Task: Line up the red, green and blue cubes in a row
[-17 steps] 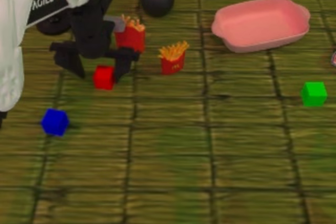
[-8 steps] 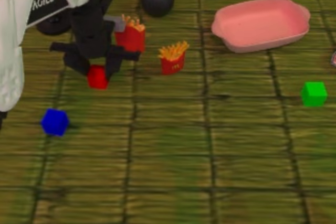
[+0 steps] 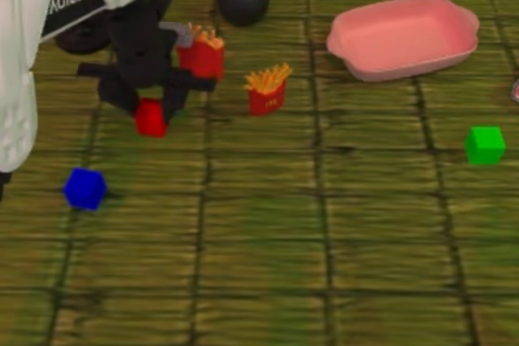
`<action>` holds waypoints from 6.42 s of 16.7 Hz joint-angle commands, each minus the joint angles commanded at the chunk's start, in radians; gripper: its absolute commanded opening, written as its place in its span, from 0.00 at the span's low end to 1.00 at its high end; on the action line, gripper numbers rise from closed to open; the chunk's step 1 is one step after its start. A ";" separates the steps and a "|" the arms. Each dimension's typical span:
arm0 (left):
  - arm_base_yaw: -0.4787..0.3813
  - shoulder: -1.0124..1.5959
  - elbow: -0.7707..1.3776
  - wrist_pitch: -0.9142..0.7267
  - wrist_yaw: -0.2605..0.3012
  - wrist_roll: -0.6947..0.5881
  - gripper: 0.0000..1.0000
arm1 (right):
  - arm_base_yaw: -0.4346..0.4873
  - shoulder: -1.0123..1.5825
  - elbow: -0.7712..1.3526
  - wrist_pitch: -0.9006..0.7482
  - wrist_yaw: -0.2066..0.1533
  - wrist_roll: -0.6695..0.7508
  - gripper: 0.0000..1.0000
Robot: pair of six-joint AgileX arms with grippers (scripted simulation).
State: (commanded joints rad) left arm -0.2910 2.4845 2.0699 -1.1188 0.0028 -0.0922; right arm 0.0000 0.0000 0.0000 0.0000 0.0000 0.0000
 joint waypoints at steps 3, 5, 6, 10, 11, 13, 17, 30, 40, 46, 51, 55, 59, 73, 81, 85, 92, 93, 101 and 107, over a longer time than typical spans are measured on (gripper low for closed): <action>0.008 -0.008 0.084 -0.090 0.000 -0.003 0.00 | 0.000 0.000 0.000 0.000 0.000 0.000 1.00; 0.013 -0.014 0.149 -0.170 0.000 -0.002 0.00 | 0.000 0.000 0.000 0.000 0.000 0.000 1.00; 0.015 -0.018 0.178 -0.202 0.000 -0.002 0.00 | 0.000 0.000 0.000 0.000 0.000 0.000 1.00; 0.018 -0.025 0.213 -0.239 0.000 -0.001 0.00 | 0.000 0.000 0.000 0.000 0.000 0.000 1.00; 0.018 -0.025 0.213 -0.239 0.000 -0.001 0.00 | 0.000 0.000 0.000 0.000 0.000 0.000 1.00; 0.010 -0.024 0.209 -0.236 -0.001 -0.001 0.00 | 0.000 0.000 0.000 0.000 0.000 0.000 1.00; -0.046 -0.116 0.101 -0.196 -0.005 -0.083 0.00 | 0.000 0.000 0.000 0.000 0.000 0.000 1.00; -0.421 -0.678 -0.722 0.031 -0.026 -0.615 0.00 | 0.000 0.000 0.000 0.000 0.000 0.000 1.00; -0.426 -0.658 -0.808 0.144 -0.027 -0.628 0.00 | 0.000 0.000 0.000 0.000 0.000 0.000 1.00; -0.431 -0.603 -0.918 0.306 -0.026 -0.627 0.00 | 0.000 0.000 0.000 0.000 0.000 0.000 1.00; -0.431 -0.603 -0.918 0.306 -0.026 -0.627 0.15 | 0.000 0.000 0.000 0.000 0.000 0.000 1.00; -0.431 -0.603 -0.918 0.306 -0.026 -0.627 0.45 | 0.000 0.000 0.000 0.000 0.000 0.000 1.00; -0.431 -0.603 -0.918 0.306 -0.026 -0.627 0.75 | 0.000 0.000 0.000 0.000 0.000 0.000 1.00; -0.430 -0.609 -0.902 0.289 -0.027 -0.628 1.00 | 0.000 0.000 0.000 0.000 0.000 0.000 1.00; -0.417 -0.704 -0.751 0.039 -0.027 -0.635 1.00 | 0.000 0.000 0.000 0.000 0.000 0.000 1.00; -0.422 -0.700 -0.753 0.042 -0.027 -0.635 1.00 | 0.000 0.000 0.000 0.000 0.000 0.000 1.00; -0.287 -0.955 -0.967 0.201 -0.038 -0.607 1.00 | 0.020 0.292 0.282 -0.187 -0.003 0.019 1.00; -0.253 -1.028 -1.021 0.241 -0.040 -0.595 1.00 | 0.023 0.376 0.355 -0.235 -0.002 0.024 1.00; 0.047 -1.745 -1.575 0.617 -0.041 -0.373 1.00 | 0.061 1.255 1.025 -0.694 0.002 0.064 1.00; 0.221 -2.212 -1.918 0.896 -0.026 -0.122 1.00 | 0.087 1.809 1.472 -1.008 0.004 0.093 1.00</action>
State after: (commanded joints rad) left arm -0.0698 0.2726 0.1519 -0.2225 -0.0230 -0.2144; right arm 0.0875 1.8089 1.4718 -1.0082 0.0044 0.0925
